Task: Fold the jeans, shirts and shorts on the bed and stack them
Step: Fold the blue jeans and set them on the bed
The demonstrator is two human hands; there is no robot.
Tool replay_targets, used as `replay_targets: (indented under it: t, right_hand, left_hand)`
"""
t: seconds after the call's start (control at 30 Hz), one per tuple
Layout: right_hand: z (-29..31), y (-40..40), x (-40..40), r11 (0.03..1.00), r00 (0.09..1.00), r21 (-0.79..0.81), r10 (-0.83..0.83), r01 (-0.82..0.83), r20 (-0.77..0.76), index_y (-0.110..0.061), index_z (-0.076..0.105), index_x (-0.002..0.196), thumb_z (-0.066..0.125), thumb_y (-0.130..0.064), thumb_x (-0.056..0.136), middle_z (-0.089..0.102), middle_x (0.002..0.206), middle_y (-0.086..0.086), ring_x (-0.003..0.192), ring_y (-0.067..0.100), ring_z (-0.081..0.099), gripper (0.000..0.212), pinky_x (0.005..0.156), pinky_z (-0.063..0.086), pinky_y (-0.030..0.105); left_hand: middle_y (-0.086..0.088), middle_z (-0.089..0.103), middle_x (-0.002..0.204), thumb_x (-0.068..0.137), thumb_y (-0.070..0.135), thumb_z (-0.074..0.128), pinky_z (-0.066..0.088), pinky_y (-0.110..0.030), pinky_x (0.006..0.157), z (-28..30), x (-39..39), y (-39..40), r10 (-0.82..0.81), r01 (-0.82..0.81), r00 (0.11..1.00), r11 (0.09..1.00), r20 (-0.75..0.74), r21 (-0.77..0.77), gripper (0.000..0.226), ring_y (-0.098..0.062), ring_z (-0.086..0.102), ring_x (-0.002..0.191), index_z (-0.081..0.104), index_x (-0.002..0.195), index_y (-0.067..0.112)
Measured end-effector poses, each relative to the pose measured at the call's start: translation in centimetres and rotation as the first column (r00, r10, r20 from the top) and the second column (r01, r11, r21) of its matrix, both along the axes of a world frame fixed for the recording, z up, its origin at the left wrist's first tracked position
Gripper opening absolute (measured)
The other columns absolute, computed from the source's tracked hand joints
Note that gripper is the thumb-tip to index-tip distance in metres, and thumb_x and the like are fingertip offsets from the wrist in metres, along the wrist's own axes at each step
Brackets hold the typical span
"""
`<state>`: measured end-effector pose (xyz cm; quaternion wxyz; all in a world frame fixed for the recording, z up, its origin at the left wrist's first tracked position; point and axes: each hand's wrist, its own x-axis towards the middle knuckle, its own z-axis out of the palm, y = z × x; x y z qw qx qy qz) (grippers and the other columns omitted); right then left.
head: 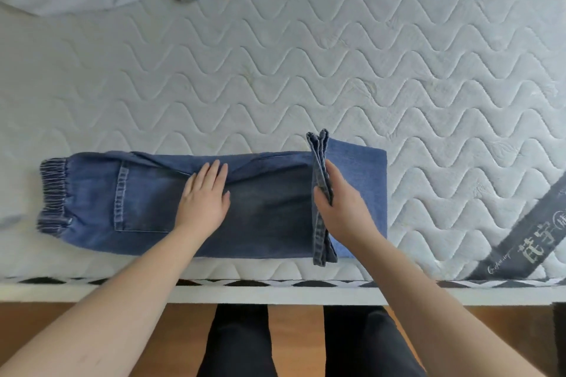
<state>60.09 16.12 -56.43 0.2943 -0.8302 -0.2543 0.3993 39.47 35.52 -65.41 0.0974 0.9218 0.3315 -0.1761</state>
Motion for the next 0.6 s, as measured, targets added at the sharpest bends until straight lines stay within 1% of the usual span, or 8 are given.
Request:
replay_targets:
  t: [0.07,0.13,0.27,0.37,0.43,0.5,0.57,0.6]
  right_hand:
    - [-0.5,2.0,-1.8,0.999,0.999,-0.021,0.038,-0.038,0.007,-0.045,0.029,0.141,0.042,-0.027,0.098,0.06,0.087,-0.014,0.073,0.004,0.055,0.048,0.057,0.038,0.027]
    - [-1.1,3.9,-3.8,0.996,0.997,-0.043,0.079,-0.078,0.011,-0.04,0.027,0.144,0.041,-0.026,0.099,0.06,0.1,-0.01,0.081,0.009,0.055,0.05,0.061,0.039,0.028]
    - [-1.9,6.9,-7.5,0.987,0.99,-0.081,0.141,-0.139,0.021,-0.034,0.024,0.148,0.04,-0.024,0.099,0.056,0.123,-0.002,0.098,0.018,0.054,0.053,0.074,0.042,0.033]
    - [-2.6,8.8,-10.1,0.98,0.984,-0.123,0.168,-0.159,0.067,-0.031,0.02,0.151,0.04,-0.024,0.099,0.052,0.132,0.003,0.101,0.025,0.057,0.057,0.076,0.047,0.037]
    - [-3.2,9.7,-11.7,0.976,0.985,-0.171,0.152,-0.137,0.083,-0.031,0.015,0.154,0.039,-0.025,0.1,0.045,0.137,0.003,0.101,0.029,0.058,0.06,0.078,0.049,0.041]
    - [-4.1,10.4,-12.9,0.969,0.988,-0.223,0.128,-0.106,0.09,-0.032,0.011,0.155,0.039,-0.025,0.1,0.042,0.139,0.003,0.097,0.03,0.059,0.061,0.078,0.051,0.043]
    - [-5.0,10.7,-13.6,0.96,0.988,-0.257,0.134,-0.111,0.072,-0.031,0.009,0.155,0.039,-0.027,0.101,0.041,0.136,0.004,0.091,0.03,0.06,0.062,0.072,0.05,0.041]
    - [-5.5,10.7,-13.8,0.954,0.987,-0.263,0.157,-0.142,0.037,-0.029,0.01,0.156,0.039,-0.028,0.102,0.041,0.135,0.005,0.09,0.03,0.059,0.061,0.07,0.048,0.038]
  left_hand:
    - [-0.006,0.022,0.163,0.098,0.032,0.05,0.026,-0.044,0.118,-0.4,-2.1,0.6,0.007,-0.008,0.999,0.999,-0.037,-0.031,0.064,-0.024,0.024,0.148,0.027,0.155,0.012]
    - [-0.004,0.016,0.164,0.099,0.035,0.048,0.023,-0.043,0.119,-0.7,-3.7,1.1,-0.007,0.004,0.999,0.998,-0.046,-0.067,0.065,-0.022,0.02,0.15,0.024,0.156,0.015]
    - [-0.003,0.011,0.165,0.1,0.036,0.043,0.019,-0.041,0.12,-0.9,-4.9,1.4,-0.018,0.012,0.999,0.992,-0.05,-0.127,0.064,-0.021,0.015,0.151,0.02,0.157,0.017]
    - [-0.003,0.009,0.166,0.103,0.032,0.039,0.019,-0.04,0.12,-0.9,-4.9,1.8,0.004,-0.006,1.0,0.975,-0.012,-0.221,0.06,-0.02,0.012,0.151,0.019,0.157,0.016]
    - [-0.003,0.012,0.165,0.104,0.028,0.037,0.022,-0.039,0.119,-0.7,-4.7,2.3,0.069,-0.051,0.997,0.945,0.045,-0.322,0.055,-0.02,0.012,0.151,0.024,0.156,0.014]
    - [-0.002,0.015,0.164,0.105,0.026,0.035,0.024,-0.039,0.118,-0.2,-4.5,2.8,0.165,-0.111,0.982,0.895,0.09,-0.433,0.05,-0.018,0.014,0.15,0.03,0.153,0.013]
    - [0.001,0.02,0.163,0.106,0.026,0.034,0.024,-0.036,0.118,0.3,-4.7,3.1,0.266,-0.176,0.959,0.835,0.101,-0.522,0.047,-0.016,0.021,0.148,0.034,0.152,0.014]
    - [0.003,0.024,0.162,0.106,0.025,0.034,0.025,-0.032,0.115,0.6,-4.8,3.1,0.316,-0.209,0.943,0.806,0.103,-0.554,0.046,-0.015,0.026,0.146,0.037,0.151,0.015]
